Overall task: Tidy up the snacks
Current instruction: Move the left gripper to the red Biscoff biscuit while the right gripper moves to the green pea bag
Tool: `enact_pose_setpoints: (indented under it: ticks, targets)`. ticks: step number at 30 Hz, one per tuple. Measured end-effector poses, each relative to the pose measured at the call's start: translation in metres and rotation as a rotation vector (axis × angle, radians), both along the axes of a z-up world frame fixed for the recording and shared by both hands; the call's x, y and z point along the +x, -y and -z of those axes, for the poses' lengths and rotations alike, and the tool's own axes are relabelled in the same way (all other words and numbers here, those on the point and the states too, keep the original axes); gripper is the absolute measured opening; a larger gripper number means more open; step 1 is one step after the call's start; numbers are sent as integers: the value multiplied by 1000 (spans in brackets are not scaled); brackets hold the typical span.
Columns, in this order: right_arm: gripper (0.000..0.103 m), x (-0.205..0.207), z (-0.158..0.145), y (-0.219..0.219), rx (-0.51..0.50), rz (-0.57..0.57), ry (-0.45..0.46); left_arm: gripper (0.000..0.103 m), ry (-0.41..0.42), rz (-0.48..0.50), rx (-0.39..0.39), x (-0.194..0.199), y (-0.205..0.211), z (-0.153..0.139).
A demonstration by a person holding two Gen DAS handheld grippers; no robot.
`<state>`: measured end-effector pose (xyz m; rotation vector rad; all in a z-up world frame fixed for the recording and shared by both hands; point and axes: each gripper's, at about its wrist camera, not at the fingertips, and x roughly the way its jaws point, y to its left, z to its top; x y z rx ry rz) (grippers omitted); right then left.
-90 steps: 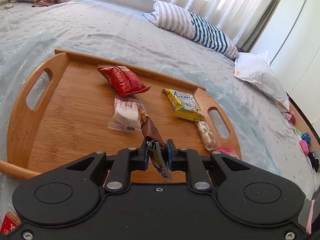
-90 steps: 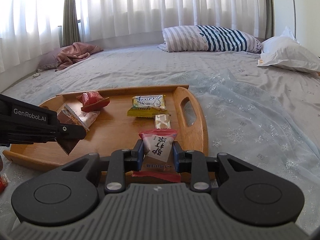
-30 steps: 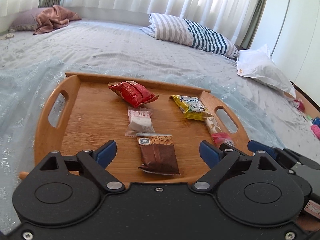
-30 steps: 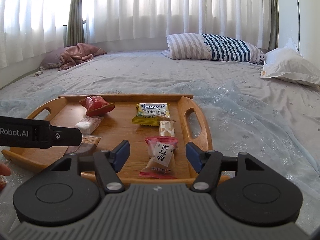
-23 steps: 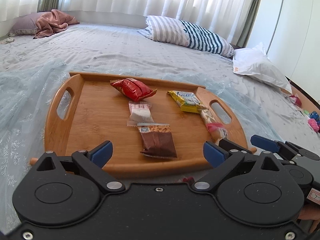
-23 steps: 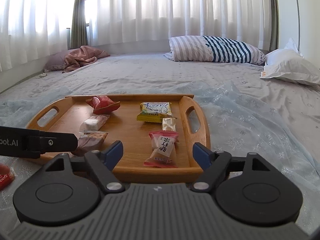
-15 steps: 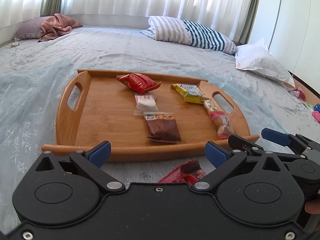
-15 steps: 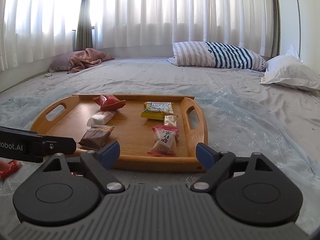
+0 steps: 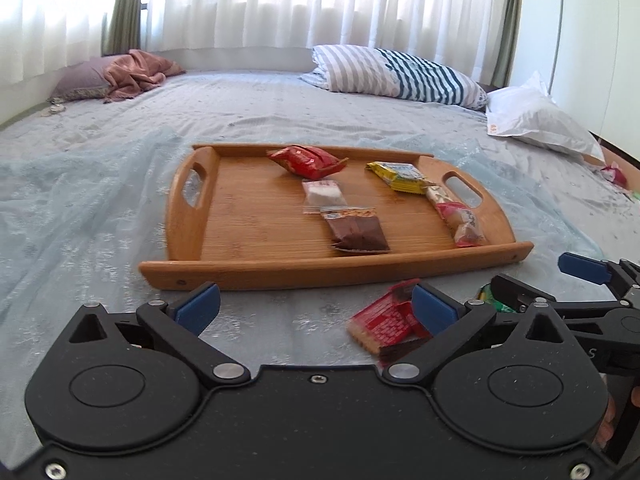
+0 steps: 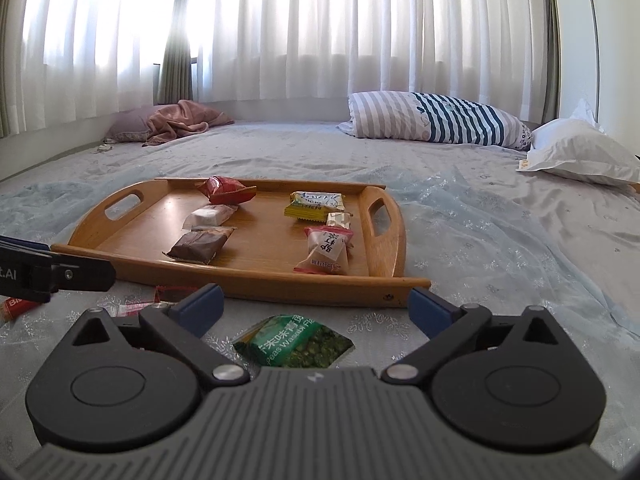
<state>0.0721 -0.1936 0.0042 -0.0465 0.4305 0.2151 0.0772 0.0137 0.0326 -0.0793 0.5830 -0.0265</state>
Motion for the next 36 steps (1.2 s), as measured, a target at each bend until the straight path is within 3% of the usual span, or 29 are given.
enact_pose_setpoints:
  ticks: [8,16,18,21,29,32,36]
  targets:
    - [103,2,14,2,21,22,-32,102,29,-80,50,-21,-18,5]
    - [103,-3,23,-11,-52,14,-17,102,57,-199,100,-33,-34,20]
    - [103,-5,25,-16,-83,14,-7,100,56,-198,119,-35,-34,23]
    - [103,-10,26,-24,-135,10,24,89,38,-176,142,-34,-33,28]
    - [103,-14,29,-28,-165,-7,44,75,-22,-172,87,-29,-37,41]
    - [103,-10,29,-25,-143,-16,19,75,-36,-161,66,-29,-37,38]
    - [103,-5,29,-20,-110,-20,-12,75,-40,-144,-21,-32,-41,32]
